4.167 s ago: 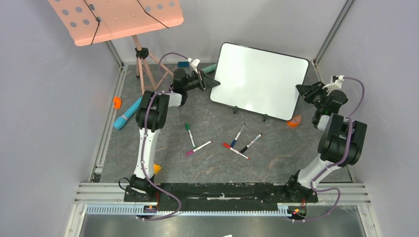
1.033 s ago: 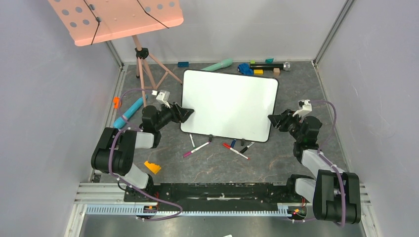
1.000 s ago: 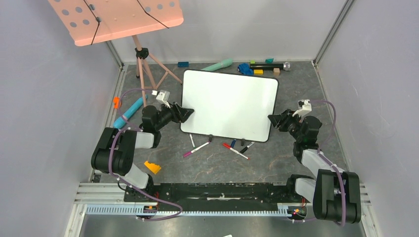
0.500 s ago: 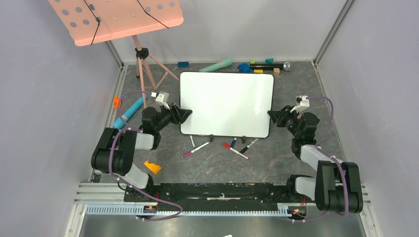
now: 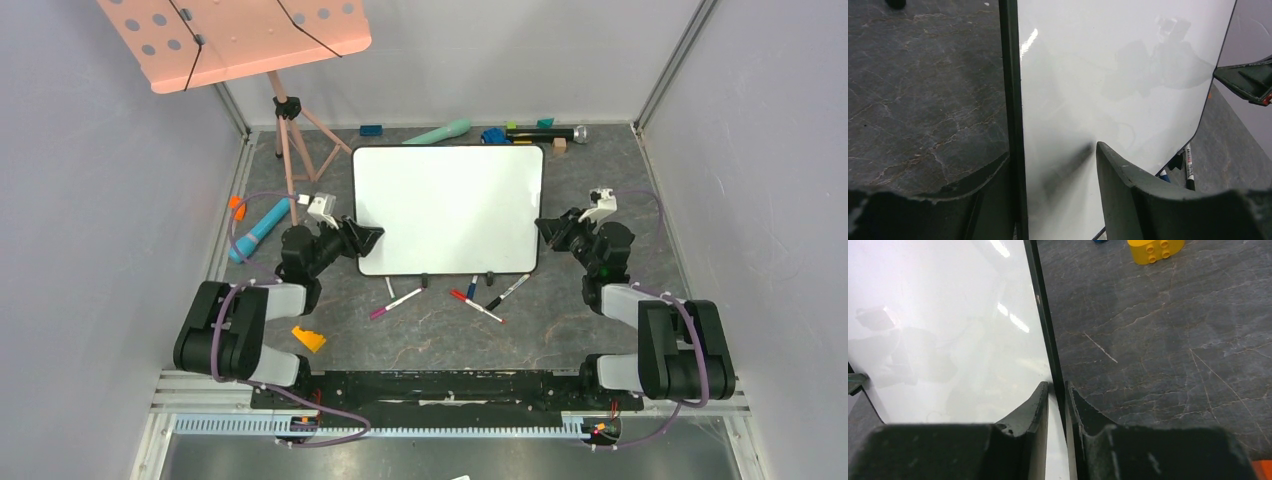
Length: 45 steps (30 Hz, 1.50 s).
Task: Write a sentence on the whiteboard
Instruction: Move the whiteboard to the center of the board, then open the pen cap at the center of the board.
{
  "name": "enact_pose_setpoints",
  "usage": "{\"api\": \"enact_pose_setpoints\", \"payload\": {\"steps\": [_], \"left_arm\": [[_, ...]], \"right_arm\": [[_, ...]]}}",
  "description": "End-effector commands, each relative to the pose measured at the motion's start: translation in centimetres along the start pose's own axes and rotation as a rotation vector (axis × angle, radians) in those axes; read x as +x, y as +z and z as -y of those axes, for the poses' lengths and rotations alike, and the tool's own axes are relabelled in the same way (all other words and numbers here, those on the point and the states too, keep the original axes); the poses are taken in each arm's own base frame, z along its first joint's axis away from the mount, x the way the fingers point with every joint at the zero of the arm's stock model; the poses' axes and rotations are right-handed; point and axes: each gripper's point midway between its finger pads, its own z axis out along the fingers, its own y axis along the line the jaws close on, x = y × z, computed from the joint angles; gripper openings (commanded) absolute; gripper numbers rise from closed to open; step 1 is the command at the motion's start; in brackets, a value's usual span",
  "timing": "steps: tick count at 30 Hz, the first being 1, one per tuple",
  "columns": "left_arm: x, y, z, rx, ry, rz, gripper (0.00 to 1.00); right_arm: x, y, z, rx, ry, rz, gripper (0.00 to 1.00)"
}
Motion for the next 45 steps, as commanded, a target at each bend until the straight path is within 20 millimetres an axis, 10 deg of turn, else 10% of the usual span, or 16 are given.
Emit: {"api": "enact_pose_setpoints", "payload": {"steps": [1,6,16,18,31,38,45], "left_arm": [[-2.0,-0.3,0.9,0.019,0.091,0.044,0.62],[-1.8,-1.0,-0.9,-0.107,0.076,0.024,0.69],[-2.3,-1.7,-1.2,-0.15,0.081,0.028,0.78],[-2.3,-1.9,-1.1,-0.152,0.079,0.033,1.0],[-5.8,-8.1,-4.9,-0.575,-0.061,0.209,1.0],[-6.9,-11.8,-3.4,-0.593,-0.227,0.382,1.0],[-3.9,-13.8,-1.4,-0.534,-0.335,0.327,1.0]], "right_arm": [[-0.3,1.1,-3.1,-0.108,-0.004,-0.009,0.26],[-0.8,0.9,-1.7,-0.009,-0.007,-0.011,0.66],[-3.2,-0.7,-1.1,0.066,-0.05,0.043,0.97],[-3.6,-1.3,-0.8,0.101,-0.079,0.045,0.98],[-4.3,-5.7,2.4,0.427,-0.049,-0.046,0.98],[-4.9,-7.7,1.7,0.442,-0.045,-0.017,0.98],[-2.8,-8.9,0.5,0.371,-0.037,-0.057,0.98]]}}
